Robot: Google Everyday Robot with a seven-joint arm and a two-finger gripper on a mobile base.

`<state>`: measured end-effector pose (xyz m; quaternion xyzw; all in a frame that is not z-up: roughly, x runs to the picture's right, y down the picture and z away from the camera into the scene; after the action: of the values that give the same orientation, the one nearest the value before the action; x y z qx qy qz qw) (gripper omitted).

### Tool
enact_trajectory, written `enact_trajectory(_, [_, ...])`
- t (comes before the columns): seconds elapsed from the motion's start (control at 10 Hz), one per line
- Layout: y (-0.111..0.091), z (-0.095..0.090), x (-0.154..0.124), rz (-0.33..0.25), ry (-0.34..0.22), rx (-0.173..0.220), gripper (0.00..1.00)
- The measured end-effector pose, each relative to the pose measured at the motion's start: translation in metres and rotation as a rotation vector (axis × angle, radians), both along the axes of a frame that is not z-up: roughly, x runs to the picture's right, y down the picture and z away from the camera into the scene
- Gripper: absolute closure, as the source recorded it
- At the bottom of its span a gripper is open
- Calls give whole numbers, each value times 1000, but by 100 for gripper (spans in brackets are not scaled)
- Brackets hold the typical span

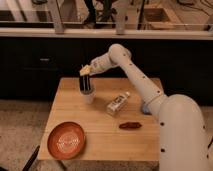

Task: Place the eraser in the ceramic cup

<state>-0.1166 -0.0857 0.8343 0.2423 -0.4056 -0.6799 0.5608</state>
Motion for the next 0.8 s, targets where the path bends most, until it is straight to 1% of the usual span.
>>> enact_trajectory(0.4, [2, 7, -1, -20, -37, 16, 100])
enact_trajectory(0.8, [2, 8, -2, -50, -75, 42, 100])
